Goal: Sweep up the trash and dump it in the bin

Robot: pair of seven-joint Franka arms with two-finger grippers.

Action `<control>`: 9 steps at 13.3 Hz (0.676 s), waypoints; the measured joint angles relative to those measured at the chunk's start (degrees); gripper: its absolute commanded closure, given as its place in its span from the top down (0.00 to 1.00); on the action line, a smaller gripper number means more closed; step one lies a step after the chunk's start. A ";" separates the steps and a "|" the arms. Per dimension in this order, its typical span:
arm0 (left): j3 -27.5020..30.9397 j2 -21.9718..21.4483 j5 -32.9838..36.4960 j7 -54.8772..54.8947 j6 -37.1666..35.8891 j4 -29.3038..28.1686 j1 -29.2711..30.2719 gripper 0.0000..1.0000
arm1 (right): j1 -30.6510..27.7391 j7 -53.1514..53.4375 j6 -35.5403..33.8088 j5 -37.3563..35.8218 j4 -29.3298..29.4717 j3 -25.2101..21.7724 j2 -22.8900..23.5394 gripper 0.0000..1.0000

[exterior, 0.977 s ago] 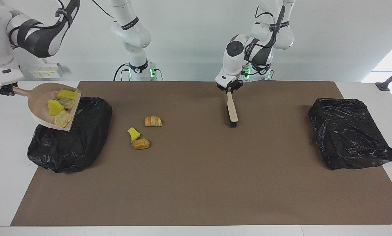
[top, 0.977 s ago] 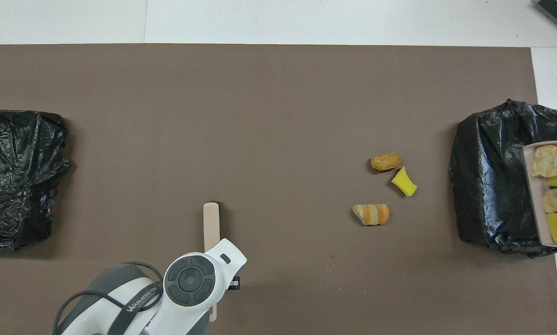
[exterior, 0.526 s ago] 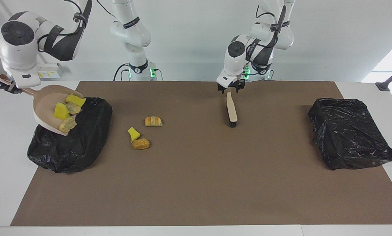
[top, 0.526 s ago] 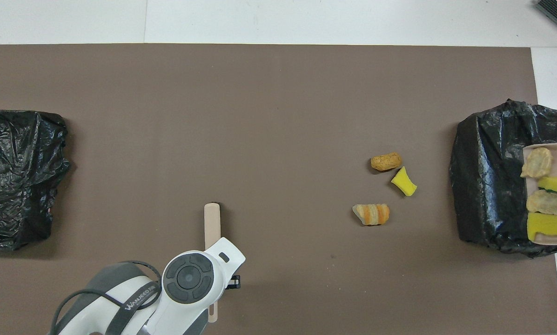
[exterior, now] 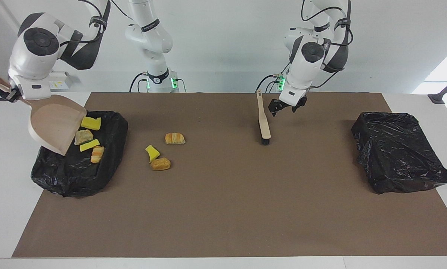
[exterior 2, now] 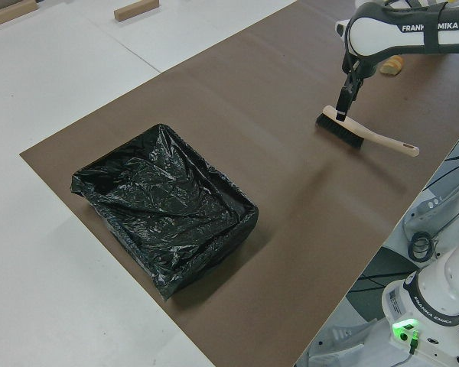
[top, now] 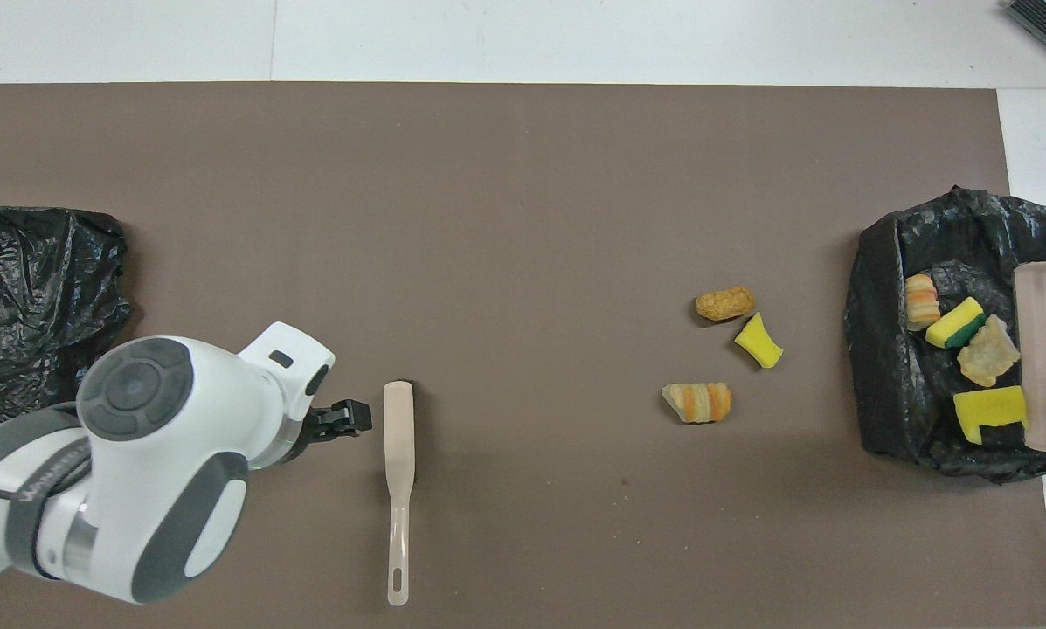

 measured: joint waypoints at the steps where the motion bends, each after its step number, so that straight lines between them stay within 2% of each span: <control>1: 0.06 -0.03 0.01 2.71 -1.65 0.95 2.68 1.00 | 0.09 0.09 -0.10 -0.10 0.03 0.00 -0.16 0.00; 4: 0.20 -0.20 0.04 9.86 -5.15 1.54 8.96 1.00 | 0.23 0.20 -3.56 0.98 1.86 0.02 -0.92 0.00; 7: 0.17 -0.56 0.05 14.50 -6.47 1.65 13.36 1.00 | 0.50 1.24 -9.81 8.66 5.18 1.00 -1.81 0.00; 9: 0.21 -1.49 0.05 18.08 -7.20 1.79 16.31 1.00 | 1.45 6.53 -12.41 13.70 6.06 1.28 -2.00 0.00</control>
